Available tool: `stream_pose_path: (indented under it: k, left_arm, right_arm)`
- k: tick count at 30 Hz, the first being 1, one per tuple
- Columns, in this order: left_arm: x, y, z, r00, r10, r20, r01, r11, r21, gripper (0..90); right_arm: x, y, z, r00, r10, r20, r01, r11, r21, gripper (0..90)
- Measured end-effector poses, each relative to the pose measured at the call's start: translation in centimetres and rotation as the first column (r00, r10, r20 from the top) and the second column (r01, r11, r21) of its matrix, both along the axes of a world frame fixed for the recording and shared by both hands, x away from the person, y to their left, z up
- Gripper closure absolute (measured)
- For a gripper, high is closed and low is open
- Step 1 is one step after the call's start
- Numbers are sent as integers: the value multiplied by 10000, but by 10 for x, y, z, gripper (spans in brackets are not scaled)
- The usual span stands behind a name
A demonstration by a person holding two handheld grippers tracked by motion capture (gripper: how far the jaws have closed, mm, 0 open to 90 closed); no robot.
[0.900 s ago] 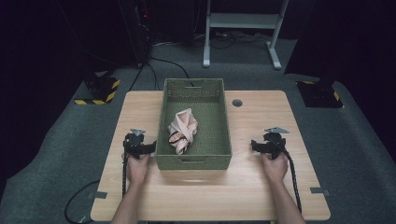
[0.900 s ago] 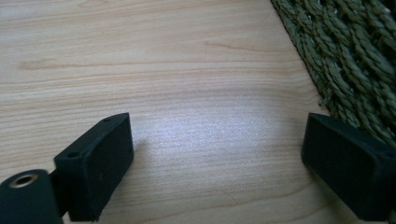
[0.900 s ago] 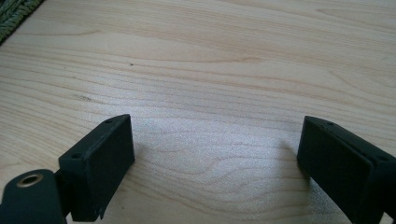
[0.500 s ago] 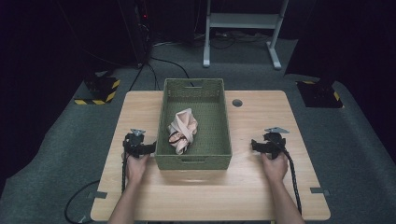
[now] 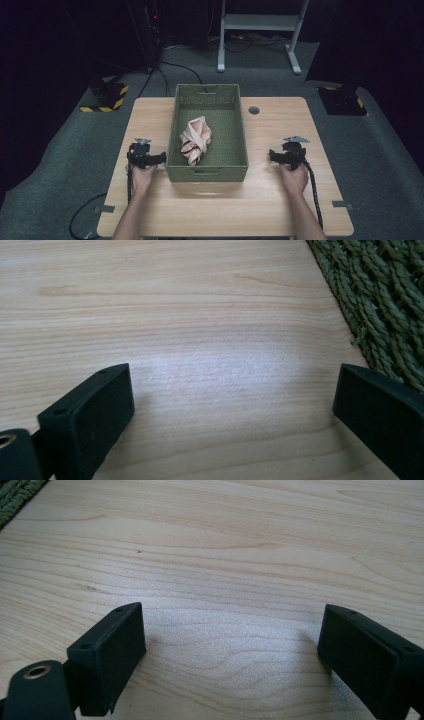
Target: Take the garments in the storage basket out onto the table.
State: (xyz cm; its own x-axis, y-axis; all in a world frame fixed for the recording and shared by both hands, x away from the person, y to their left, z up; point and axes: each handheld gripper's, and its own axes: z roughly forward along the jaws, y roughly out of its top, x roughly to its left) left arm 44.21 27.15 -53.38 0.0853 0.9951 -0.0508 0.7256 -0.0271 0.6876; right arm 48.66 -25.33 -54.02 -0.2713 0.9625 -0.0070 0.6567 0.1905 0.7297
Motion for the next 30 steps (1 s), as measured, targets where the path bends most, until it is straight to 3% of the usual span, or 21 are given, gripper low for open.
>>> stream_pose_path:
  k: [11,21,30]
  left_arm:
    - [-11,1,17,9994,-62,355,66,9999,-121,15]
    - [-26,7,34,9965,-177,812,235,9971,-721,18]
    - [-37,6,50,9909,-321,1309,441,9950,-898,27]
  right_arm:
    - [0,0,0,10000,16,10,-16,10000,-12,114]
    - [0,0,0,10000,-1,-2,1,10000,5,114]
    - [0,0,0,10000,-1,5,1,10000,1,114]
